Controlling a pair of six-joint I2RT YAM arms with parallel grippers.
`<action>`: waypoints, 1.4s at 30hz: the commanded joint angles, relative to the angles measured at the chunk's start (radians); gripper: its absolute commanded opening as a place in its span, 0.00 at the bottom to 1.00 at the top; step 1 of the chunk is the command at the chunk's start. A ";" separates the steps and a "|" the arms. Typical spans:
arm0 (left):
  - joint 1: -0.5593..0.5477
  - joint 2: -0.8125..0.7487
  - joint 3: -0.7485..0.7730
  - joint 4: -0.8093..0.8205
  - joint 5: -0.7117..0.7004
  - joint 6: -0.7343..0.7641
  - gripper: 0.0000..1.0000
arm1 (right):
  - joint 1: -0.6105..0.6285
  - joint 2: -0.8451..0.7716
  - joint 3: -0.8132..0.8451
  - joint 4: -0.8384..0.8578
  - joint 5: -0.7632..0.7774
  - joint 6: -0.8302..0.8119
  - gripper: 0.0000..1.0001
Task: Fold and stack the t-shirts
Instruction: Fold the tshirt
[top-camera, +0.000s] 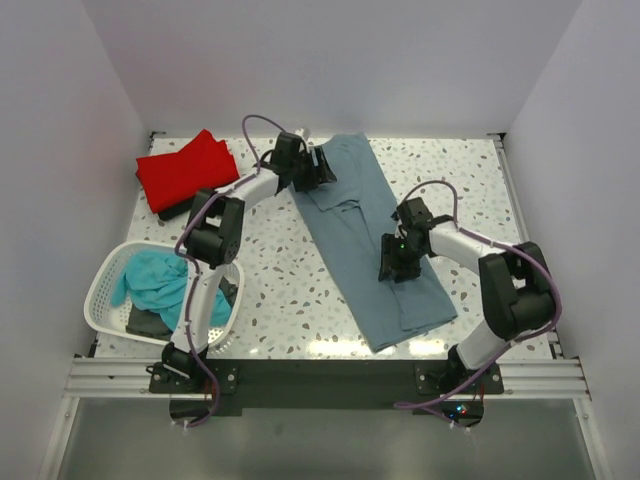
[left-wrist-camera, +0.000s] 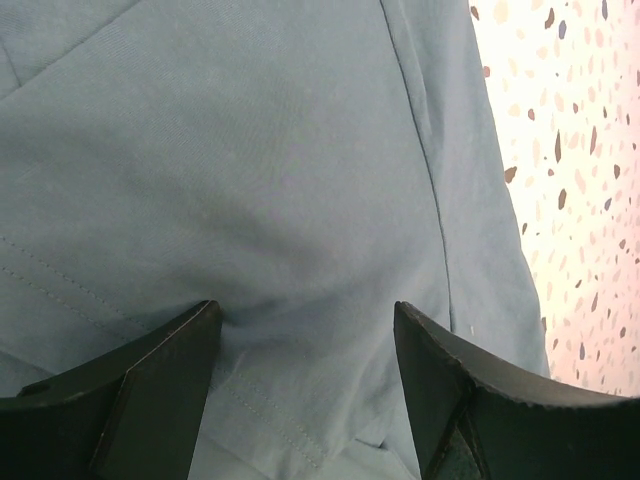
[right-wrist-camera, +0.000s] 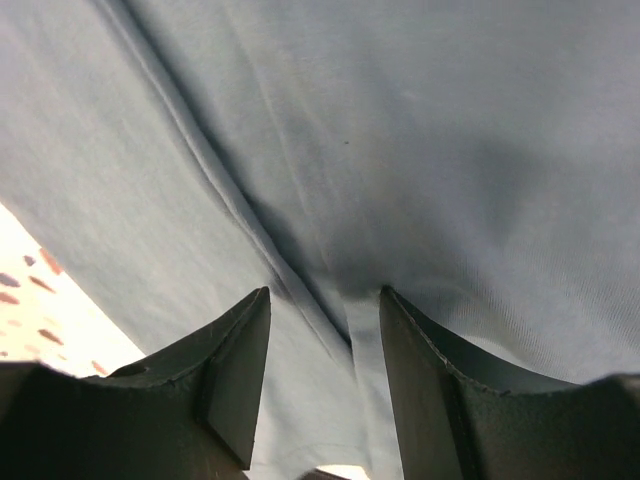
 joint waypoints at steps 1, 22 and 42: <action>0.015 0.071 0.047 -0.031 0.019 0.090 0.75 | 0.062 0.086 0.005 0.013 -0.081 0.033 0.52; 0.016 0.171 0.133 0.047 0.140 0.155 0.76 | 0.300 0.311 0.271 0.033 -0.122 0.112 0.51; -0.021 0.004 0.139 0.090 0.129 0.196 0.76 | 0.355 0.129 0.351 -0.207 0.033 0.086 0.54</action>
